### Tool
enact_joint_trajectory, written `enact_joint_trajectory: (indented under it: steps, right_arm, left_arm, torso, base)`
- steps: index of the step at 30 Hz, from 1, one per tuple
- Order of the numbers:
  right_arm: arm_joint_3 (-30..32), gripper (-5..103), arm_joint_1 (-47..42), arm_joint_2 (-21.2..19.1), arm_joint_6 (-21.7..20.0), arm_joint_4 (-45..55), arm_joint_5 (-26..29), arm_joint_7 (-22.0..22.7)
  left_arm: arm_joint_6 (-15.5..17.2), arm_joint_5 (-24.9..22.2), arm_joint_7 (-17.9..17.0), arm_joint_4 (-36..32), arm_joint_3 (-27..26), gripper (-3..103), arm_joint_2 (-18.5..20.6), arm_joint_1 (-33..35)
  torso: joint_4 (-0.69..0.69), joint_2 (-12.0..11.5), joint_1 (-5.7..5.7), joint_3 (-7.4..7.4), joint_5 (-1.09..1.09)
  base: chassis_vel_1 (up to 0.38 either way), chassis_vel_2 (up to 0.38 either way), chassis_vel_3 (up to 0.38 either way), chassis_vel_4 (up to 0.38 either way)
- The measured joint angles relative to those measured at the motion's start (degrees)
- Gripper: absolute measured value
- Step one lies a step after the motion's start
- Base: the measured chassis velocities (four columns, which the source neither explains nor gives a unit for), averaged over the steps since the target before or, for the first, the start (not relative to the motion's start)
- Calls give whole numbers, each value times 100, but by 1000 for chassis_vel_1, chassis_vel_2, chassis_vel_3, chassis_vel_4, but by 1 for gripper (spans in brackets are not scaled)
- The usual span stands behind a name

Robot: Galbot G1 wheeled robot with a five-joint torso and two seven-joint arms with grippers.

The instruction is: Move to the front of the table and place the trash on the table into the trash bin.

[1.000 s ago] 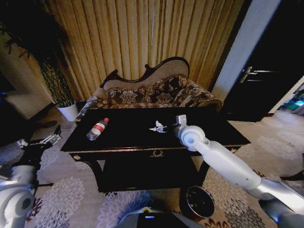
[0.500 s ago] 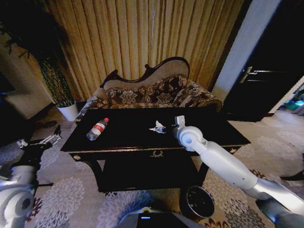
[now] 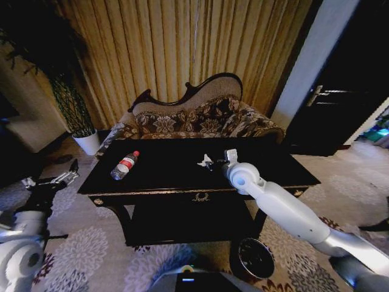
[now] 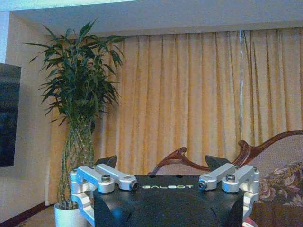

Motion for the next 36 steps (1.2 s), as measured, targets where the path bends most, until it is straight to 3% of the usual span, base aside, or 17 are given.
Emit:
enact_joint_trajectory:
  steps: [4, 6, 9, 31, 36]
  right_arm:
    - [18, 15, -25, -8, 1, 16, -5, -1]
    - [33, 4, -44, -18, 3, 33, -11, -1]
    - [59, 1, -60, -26, 6, 46, -14, -1]
    - [256, 0, -285, -110, 30, 200, -14, -138]
    - [333, 0, -345, -167, 266, 264, -52, -234]
  left_arm:
    - [0, -3, 0, -5, -10, 100, -1, 8]
    - [0, -6, 0, -6, -17, 100, -1, 11]
    - [0, -8, 0, -8, -19, 100, -1, 11]
    - [0, -16, -3, -55, -36, 100, 5, 10]
    - [1, -16, -5, -61, -15, 100, 5, 4]
  torso:
    - [0, 0, 0, 0, 0]
    - [0, 0, 0, 0, 0]
    - [0, 0, 0, 0, 0]
    - [0, 0, 0, 0, 0]
    - [0, 0, 0, 0, 0]
  base:
    - [0, 0, 0, 0]
    - [0, 0, 0, 0]
    - [0, 0, 0, 0]
    - [0, 0, 0, 0]
    - [0, 0, 0, 0]
